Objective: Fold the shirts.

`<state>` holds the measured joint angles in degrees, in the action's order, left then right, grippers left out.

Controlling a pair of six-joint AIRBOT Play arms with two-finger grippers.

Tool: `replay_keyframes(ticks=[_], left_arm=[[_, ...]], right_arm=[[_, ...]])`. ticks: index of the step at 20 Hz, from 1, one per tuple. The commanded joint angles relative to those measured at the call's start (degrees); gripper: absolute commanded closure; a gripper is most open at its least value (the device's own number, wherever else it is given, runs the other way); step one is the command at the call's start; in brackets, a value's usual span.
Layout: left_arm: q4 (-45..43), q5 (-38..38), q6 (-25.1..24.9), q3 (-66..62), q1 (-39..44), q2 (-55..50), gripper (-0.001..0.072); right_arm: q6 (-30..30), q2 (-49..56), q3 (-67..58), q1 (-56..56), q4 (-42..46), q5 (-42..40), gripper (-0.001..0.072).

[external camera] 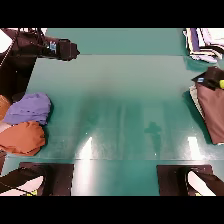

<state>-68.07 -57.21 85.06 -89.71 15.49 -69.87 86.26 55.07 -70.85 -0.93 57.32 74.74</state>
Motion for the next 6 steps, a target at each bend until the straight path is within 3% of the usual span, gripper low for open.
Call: replay_keyframes(ticks=[1,6], left_arm=[[0.00,1.40,0.00,-0.04,0.00,0.00,0.0678],[-0.02,1.51,0.02,-0.04,0.00,0.00,0.0678]], right_arm=[[-0.39,-0.13,0.02,6.47,-0.13,-1.16,0.0693],[-0.39,-0.13,0.02,6.64,-0.17,-0.94,0.0694]])
